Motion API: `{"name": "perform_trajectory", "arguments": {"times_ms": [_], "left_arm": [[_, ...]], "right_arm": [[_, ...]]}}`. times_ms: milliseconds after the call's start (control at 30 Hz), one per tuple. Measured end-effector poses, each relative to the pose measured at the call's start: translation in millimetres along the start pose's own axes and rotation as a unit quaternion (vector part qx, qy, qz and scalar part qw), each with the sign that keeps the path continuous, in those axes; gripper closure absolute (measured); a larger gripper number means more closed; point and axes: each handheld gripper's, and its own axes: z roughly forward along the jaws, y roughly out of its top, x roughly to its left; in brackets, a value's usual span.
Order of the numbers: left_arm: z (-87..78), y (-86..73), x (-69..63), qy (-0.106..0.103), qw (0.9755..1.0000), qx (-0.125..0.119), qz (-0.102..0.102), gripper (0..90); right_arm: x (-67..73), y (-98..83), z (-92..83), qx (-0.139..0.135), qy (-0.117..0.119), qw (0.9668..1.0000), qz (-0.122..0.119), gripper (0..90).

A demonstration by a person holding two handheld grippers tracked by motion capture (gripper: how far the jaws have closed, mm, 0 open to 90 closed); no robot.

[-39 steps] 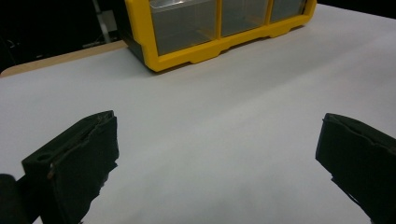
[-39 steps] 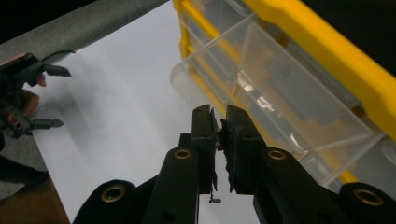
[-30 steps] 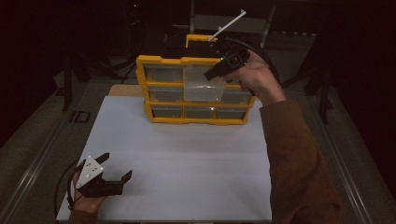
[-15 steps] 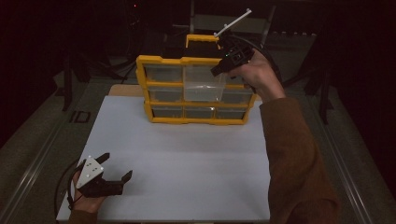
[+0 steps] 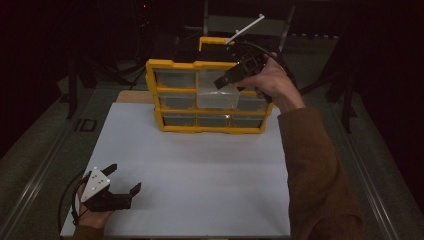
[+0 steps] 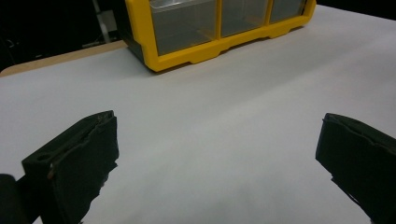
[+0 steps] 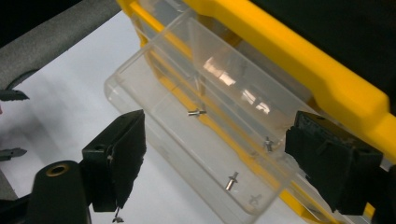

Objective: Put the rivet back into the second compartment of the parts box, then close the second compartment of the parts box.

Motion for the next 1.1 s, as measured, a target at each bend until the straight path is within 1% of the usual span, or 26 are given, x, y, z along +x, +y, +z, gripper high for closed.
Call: {"name": "perform_trajectory", "arguments": {"times_ms": [233,533,800,900,1100], "left_arm": [[0.2,0.0,-0.6,0.001,1.0000,0.001,0.001,0.0],[0.2,-0.1,0.1,0.000,1.0000,0.001,0.001,0.0],[0.2,0.0,-0.4,0.001,1.0000,0.001,0.001,0.0],[0.1,-0.2,-0.5,0.001,1.0000,0.001,0.001,0.0],[-0.5,-0.3,-0.5,0.001,1.0000,0.002,0.001,0.0]], "right_arm": [[11.0,0.0,0.2,0.003,0.009,0.9996,-0.026,19.1],[21.0,-4.7,-3.1,0.003,0.017,0.9988,-0.045,19.7],[25.1,-11.7,-8.5,0.006,0.020,0.9981,-0.059,22.8],[27.8,-18.2,-11.6,0.007,0.022,0.9974,-0.068,27.8],[31.8,-30.6,-13.7,0.008,0.033,0.9958,-0.085,45.8]]}}
